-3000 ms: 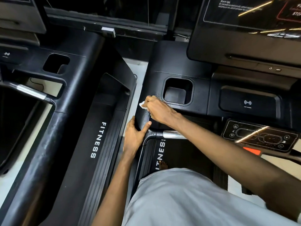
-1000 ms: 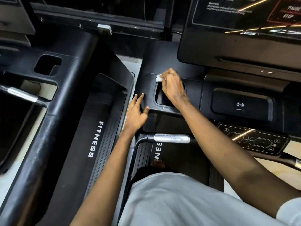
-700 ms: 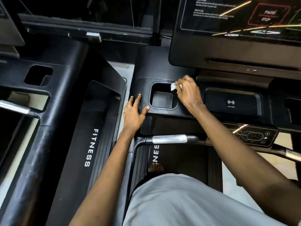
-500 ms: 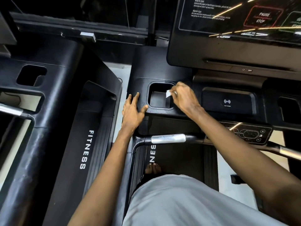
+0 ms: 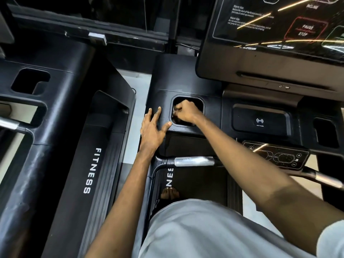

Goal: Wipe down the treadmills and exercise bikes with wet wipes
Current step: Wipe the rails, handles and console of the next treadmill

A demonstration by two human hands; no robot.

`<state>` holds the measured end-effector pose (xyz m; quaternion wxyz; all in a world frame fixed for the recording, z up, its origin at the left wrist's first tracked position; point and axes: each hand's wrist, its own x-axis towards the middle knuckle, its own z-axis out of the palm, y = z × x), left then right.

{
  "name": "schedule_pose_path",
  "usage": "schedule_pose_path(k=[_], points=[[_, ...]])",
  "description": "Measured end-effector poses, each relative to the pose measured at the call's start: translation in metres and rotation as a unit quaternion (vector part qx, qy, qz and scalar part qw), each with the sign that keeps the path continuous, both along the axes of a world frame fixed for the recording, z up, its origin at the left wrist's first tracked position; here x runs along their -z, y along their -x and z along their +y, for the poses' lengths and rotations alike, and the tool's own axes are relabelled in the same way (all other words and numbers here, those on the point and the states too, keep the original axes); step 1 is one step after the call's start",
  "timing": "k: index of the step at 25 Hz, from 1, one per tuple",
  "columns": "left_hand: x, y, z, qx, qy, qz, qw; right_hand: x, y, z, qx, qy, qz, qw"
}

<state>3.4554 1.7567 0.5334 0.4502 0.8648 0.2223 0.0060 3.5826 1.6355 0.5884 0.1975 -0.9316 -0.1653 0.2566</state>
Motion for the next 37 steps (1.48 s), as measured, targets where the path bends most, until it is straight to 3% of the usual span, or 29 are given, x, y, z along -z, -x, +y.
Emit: schedule_pose_path(k=[3, 6, 11, 14, 17, 21, 27, 34, 37], points=[[0.001, -0.001, -0.001, 0.000, 0.005, -0.004, 1.000, -0.008, -0.002, -0.013, -0.097, 0.049, 0.076, 0.991], [0.003, -0.002, -0.001, -0.003, 0.008, -0.006, 1.000, -0.022, -0.001, -0.010, -0.172, 0.121, 0.091, 0.973], [0.003, 0.000, 0.000, -0.001, 0.004, -0.007, 1.000, -0.054, 0.001, -0.020, -0.220, 0.266, -0.027, 0.938], [-0.001, -0.002, -0.003, 0.000, -0.017, 0.002, 1.000, -0.044, 0.012, -0.043, -0.214, 0.203, -0.116, 0.948], [-0.006, -0.002, -0.015, 0.037, -0.104, -0.079, 0.991, -0.029, 0.014, -0.075, -0.202, 0.087, -0.208, 0.953], [-0.009, 0.000, -0.041, 0.137, -0.151, -0.130, 0.971, -0.013, 0.029, -0.106, -0.048, -0.063, -0.246, 0.966], [-0.003, 0.002, -0.059, 0.225, -0.161, -0.114, 0.954, -0.018, 0.054, -0.117, 0.063, -0.059, -0.237, 0.968], [0.003, 0.001, -0.061, 0.193, -0.157, -0.145, 0.958, -0.021, 0.073, -0.123, -0.044, -0.048, -0.194, 0.979], [-0.004, -0.004, -0.070, 0.195, -0.139, -0.103, 0.965, -0.019, 0.055, -0.132, 0.001, -0.039, -0.227, 0.973]])
